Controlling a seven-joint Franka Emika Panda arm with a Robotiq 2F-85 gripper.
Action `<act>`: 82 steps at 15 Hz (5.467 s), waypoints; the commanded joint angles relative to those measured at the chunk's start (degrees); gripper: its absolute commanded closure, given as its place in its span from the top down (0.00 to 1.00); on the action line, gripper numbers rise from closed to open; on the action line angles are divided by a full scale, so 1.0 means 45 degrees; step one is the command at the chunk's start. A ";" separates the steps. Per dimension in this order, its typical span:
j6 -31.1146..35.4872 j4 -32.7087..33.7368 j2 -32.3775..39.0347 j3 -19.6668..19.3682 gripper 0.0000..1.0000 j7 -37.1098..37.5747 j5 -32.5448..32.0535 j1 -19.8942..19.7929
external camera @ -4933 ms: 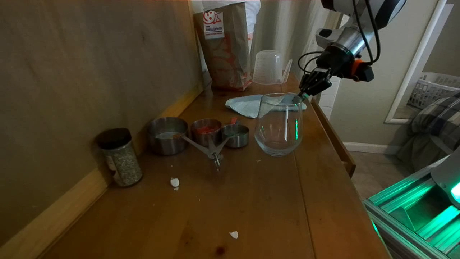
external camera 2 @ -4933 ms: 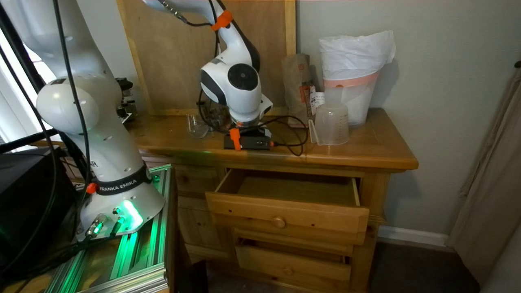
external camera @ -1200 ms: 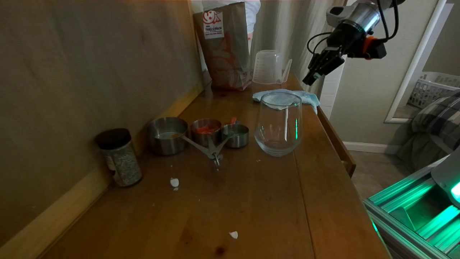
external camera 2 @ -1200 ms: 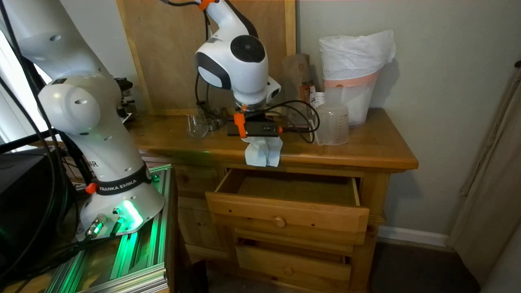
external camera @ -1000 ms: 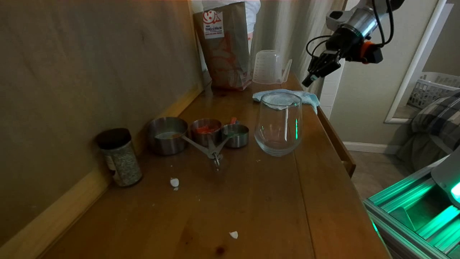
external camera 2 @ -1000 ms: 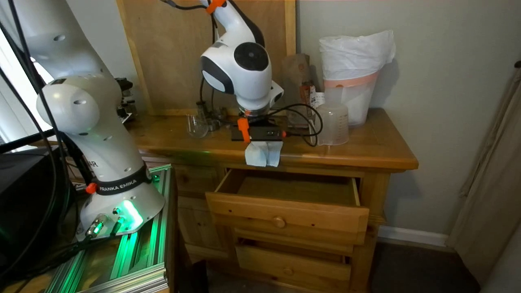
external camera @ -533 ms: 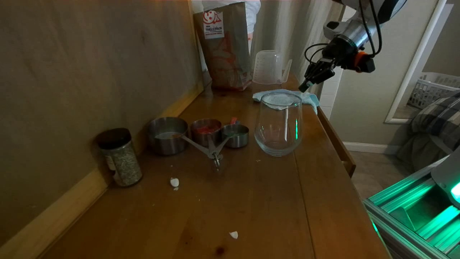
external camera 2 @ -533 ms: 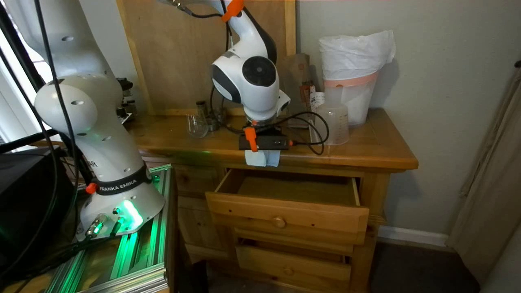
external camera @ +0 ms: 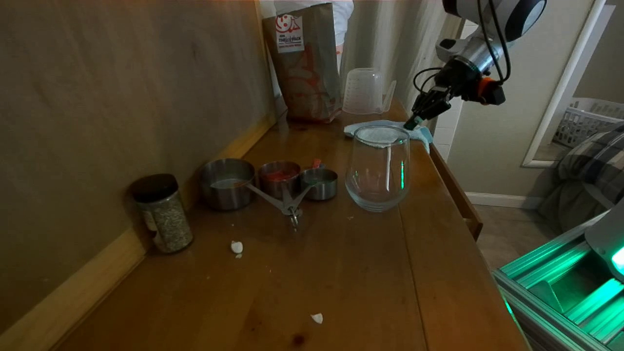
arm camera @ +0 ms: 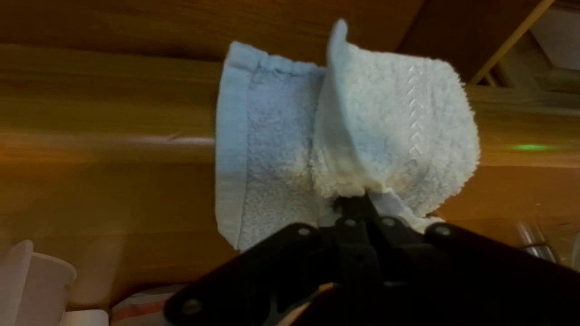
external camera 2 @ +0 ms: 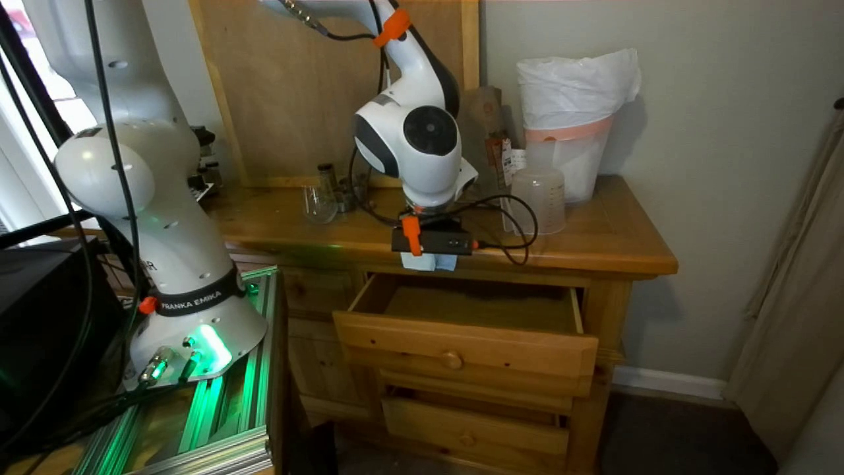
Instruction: Pull open the top drawer
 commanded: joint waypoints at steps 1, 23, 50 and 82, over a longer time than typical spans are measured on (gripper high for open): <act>0.0604 0.0294 0.0667 0.0182 0.00 0.0246 0.0045 -0.0274; 0.4164 -0.0320 0.1255 0.0446 0.00 0.5818 -0.3117 0.0383; 0.6291 -0.0601 0.1351 -0.2098 1.00 1.0162 -0.9284 0.1502; 0.3854 0.3661 0.6575 0.0925 0.04 0.1394 -0.2521 -0.3610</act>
